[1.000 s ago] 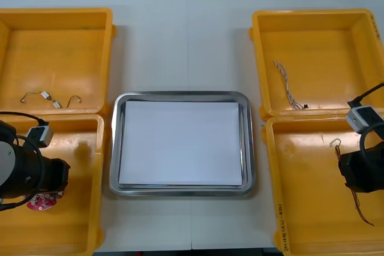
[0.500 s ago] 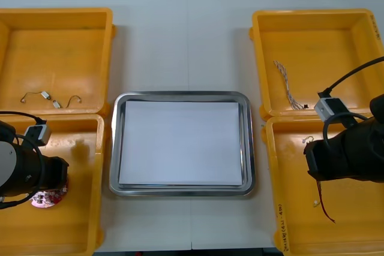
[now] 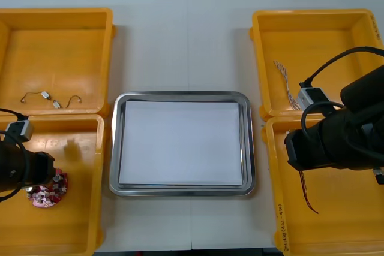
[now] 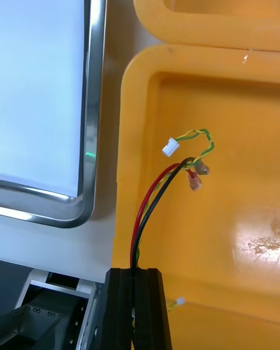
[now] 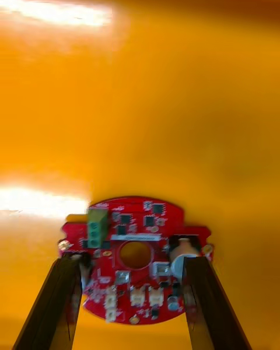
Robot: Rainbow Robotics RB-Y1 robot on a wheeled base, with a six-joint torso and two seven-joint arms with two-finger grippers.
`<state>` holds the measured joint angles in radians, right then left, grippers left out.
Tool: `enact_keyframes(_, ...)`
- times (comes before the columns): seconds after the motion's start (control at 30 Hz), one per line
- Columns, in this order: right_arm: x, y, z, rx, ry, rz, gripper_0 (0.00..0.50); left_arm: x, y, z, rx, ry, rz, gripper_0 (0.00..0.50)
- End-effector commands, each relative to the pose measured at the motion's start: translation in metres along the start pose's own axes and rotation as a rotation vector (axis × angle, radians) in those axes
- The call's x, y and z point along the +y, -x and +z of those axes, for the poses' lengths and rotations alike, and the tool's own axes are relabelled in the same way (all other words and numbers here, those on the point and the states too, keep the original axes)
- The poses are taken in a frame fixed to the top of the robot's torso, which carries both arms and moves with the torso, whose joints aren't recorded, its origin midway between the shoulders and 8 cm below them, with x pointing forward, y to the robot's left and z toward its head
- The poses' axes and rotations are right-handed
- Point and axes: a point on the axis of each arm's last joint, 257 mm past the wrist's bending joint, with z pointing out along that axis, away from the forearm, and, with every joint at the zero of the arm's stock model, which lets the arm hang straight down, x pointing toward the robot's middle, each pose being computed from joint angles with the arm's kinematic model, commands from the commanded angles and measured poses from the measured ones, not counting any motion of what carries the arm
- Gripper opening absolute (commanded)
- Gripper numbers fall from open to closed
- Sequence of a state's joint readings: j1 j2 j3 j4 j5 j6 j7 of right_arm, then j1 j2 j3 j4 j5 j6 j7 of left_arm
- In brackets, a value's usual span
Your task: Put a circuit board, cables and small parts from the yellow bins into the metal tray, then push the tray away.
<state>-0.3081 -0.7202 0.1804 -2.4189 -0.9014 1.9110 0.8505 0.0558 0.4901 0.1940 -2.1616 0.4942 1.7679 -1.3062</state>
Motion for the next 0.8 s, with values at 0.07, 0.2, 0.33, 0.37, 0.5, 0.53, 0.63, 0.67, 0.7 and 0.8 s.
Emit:
enact_keyframes(0.07, 0.016, 0.020, -0.003, -0.036, 0.026, 0.001, 0.000, 0.005, 0.021, -0.028, -0.046, 0.003, 0.029, 0.500)
enact_keyframes(0.2, 0.016, 0.025, -0.002, -0.050, 0.020, 0.006, 0.000, 0.013, 0.024, -0.037, -0.033, 0.019, 0.019, 0.500)
enact_keyframes(0.33, 0.015, 0.025, -0.001, -0.045, 0.020, 0.004, 0.000, 0.021, 0.026, -0.042, -0.035, 0.030, 0.018, 0.500)
enact_keyframes(0.37, 0.014, 0.025, -0.001, -0.047, 0.018, 0.004, 0.000, 0.023, 0.027, -0.043, -0.038, 0.030, 0.015, 0.500)
enact_keyframes(0.5, 0.013, 0.025, -0.001, -0.047, 0.012, 0.001, 0.000, 0.028, 0.033, -0.049, -0.053, 0.023, -0.001, 0.500)
enact_keyframes(0.53, 0.013, 0.025, -0.001, -0.047, 0.014, 0.002, 0.000, 0.028, 0.034, -0.050, -0.058, 0.020, 0.000, 0.500)
enact_keyframes(0.63, 0.013, 0.025, 0.000, -0.047, 0.014, 0.003, 0.000, 0.029, 0.036, -0.048, -0.060, 0.011, -0.008, 0.500)
enact_keyframes(0.67, 0.013, 0.025, 0.000, -0.045, 0.013, 0.001, 0.000, 0.029, 0.036, -0.045, -0.058, 0.007, -0.015, 0.500)
enact_keyframes(0.7, 0.012, 0.025, 0.000, -0.046, 0.011, 0.003, 0.000, 0.030, 0.037, -0.043, -0.057, 0.002, -0.020, 0.500)
enact_keyframes(0.8, 0.011, 0.024, 0.001, -0.045, 0.009, 0.004, 0.000, 0.032, 0.039, -0.035, -0.051, -0.008, -0.033, 0.500)
